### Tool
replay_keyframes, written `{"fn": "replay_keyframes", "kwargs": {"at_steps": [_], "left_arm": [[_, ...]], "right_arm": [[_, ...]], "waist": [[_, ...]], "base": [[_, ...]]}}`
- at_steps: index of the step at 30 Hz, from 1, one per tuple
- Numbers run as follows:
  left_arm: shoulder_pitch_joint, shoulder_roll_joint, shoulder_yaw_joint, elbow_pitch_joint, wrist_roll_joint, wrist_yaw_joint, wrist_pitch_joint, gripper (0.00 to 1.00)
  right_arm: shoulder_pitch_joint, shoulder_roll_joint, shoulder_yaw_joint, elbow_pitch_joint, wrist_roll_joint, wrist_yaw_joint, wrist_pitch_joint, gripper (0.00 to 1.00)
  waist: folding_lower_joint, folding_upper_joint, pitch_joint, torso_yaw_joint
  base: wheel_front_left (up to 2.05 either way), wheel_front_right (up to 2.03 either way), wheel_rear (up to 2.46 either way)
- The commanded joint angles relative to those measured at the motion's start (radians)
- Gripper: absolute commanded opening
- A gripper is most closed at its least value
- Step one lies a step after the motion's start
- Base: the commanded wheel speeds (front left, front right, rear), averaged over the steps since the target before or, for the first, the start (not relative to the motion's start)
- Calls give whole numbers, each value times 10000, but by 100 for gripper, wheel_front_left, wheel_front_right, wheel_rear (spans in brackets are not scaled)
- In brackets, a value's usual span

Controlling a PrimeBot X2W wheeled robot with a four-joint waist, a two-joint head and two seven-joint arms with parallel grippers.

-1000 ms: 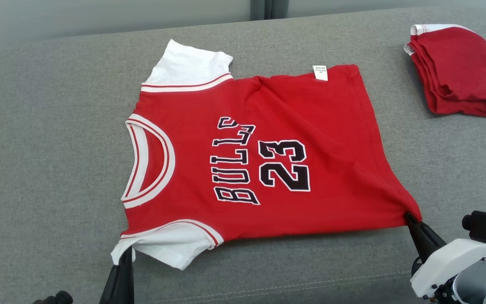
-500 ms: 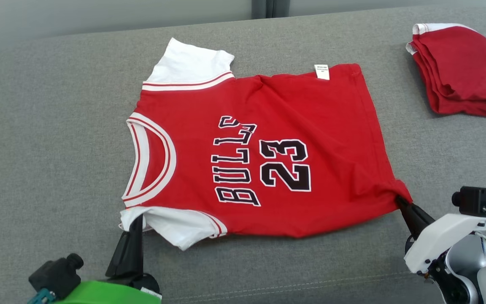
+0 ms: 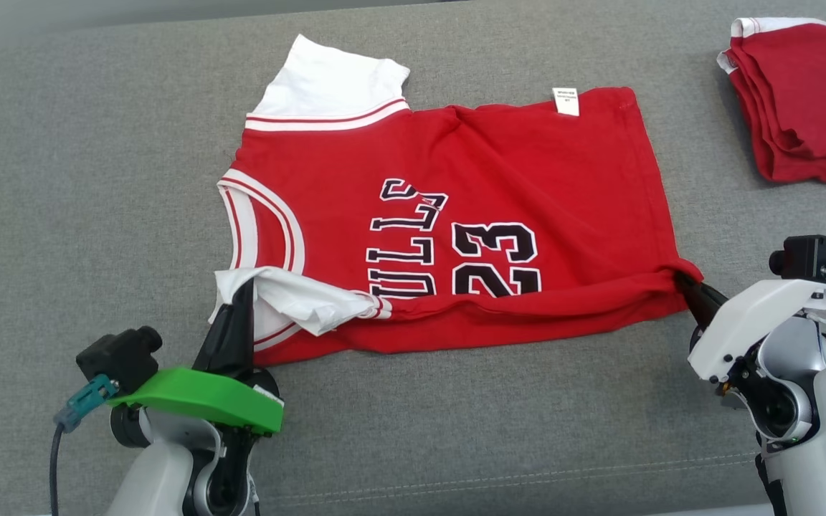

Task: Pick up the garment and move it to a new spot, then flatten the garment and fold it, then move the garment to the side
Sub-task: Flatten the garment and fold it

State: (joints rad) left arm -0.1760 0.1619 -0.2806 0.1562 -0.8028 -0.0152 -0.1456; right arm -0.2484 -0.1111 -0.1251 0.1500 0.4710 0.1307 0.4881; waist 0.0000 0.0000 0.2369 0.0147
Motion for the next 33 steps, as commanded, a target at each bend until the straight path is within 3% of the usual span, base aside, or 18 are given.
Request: {"fn": "replay_keyframes", "kwargs": {"at_steps": [1,21,22,23,24,25,27,28,29,30,31,33], "left_arm": [[-316,-40,-38,256,110,-102,-47,0],[-3190,-251,-953,3893,908,-665,24,0],[-3292,-282,-957,4070,890,-684,-3,12],[-3402,-304,-953,4253,884,-704,-57,39],[-3488,-333,-957,4416,875,-725,-98,80],[-3572,-367,-947,4580,853,-715,-166,100],[-3721,-430,-944,4845,812,-744,-277,100],[-3786,-448,-947,4929,791,-765,-345,100],[-3842,-465,-958,5005,785,-798,-432,100],[-3888,-487,-979,5068,816,-819,-521,100],[-3917,-507,-1004,5101,858,-837,-607,100],[-3922,-534,-1032,5098,918,-896,-770,100]], "right_arm": [[-194,-35,-13,111,-116,-1,113,0],[-1046,-151,257,772,-440,-1,317,0],[-1088,-149,256,799,-447,-1,317,0],[-1130,-143,246,828,-448,-1,315,0],[-1161,-131,232,857,-468,-1,304,0],[-1210,-114,223,897,-499,-1,296,0],[-1328,-70,184,960,-530,-1,287,3],[-1380,-49,157,997,-548,-1,284,21],[-1445,-17,129,1033,-550,-1,274,45],[-1505,6,92,1062,-559,-1,262,84],[-1552,27,53,1079,-593,-1,234,100],[-1641,71,-14,1079,-635,-1,175,100]], "waist": [[0,0,106,64],[0,0,348,88],[0,0,354,79],[0,0,361,71],[0,0,367,66],[0,0,369,65],[0,0,382,66],[0,0,386,73],[0,0,389,83],[0,0,393,100],[0,0,394,122],[0,0,387,171]], "base": [[0,0,0],[0,0,0],[0,0,0],[0,0,0],[0,0,0],[0,0,0],[0,0,0],[0,0,0],[0,0,0],[0,0,0],[0,0,0],[0,0,0]]}}
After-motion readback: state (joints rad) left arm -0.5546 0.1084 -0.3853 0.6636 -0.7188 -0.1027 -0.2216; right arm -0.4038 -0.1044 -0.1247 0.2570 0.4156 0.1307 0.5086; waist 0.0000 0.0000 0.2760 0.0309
